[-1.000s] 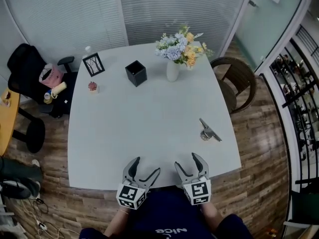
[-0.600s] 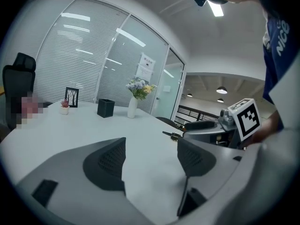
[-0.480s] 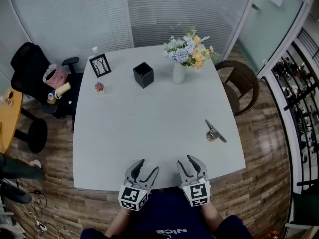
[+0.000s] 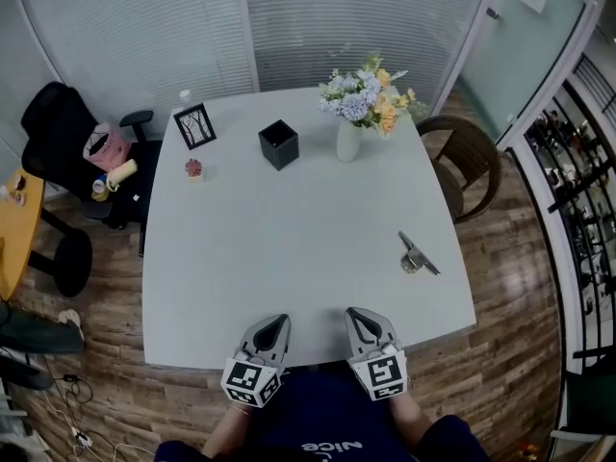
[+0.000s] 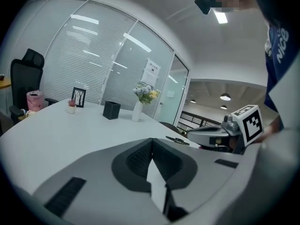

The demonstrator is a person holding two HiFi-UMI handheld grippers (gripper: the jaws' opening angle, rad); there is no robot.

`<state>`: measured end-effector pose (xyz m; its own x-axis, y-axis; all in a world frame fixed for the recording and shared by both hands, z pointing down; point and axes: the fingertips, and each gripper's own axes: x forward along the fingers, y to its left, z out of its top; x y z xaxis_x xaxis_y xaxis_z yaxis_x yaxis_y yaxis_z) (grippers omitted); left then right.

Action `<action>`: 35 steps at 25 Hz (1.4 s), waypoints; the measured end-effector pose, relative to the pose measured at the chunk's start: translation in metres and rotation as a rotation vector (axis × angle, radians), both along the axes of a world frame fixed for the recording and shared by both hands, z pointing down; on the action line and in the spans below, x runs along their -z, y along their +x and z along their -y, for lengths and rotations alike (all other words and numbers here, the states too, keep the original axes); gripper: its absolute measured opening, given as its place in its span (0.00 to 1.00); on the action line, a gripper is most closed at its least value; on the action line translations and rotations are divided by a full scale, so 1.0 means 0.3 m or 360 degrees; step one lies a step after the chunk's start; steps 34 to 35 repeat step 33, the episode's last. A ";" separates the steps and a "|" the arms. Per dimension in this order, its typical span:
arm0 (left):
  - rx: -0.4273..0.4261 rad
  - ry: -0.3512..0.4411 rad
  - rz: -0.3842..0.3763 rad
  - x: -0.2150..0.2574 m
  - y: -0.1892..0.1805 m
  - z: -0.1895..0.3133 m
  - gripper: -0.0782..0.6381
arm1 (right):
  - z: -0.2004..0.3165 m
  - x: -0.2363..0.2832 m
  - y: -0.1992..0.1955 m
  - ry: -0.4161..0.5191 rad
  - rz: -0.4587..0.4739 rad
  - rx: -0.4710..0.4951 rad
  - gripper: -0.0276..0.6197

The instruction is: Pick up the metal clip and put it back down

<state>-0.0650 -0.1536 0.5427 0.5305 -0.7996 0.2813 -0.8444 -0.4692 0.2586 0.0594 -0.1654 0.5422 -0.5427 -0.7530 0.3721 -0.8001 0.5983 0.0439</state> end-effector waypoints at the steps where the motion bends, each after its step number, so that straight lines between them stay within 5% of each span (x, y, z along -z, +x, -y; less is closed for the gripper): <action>1: -0.0010 0.0004 0.0007 0.000 0.005 -0.002 0.11 | 0.000 -0.005 -0.001 -0.0004 -0.0005 -0.0001 0.06; 35: -0.0142 0.0001 0.0014 -0.013 0.046 -0.003 0.11 | -0.008 -0.033 -0.041 -0.0045 -0.0035 0.0056 0.06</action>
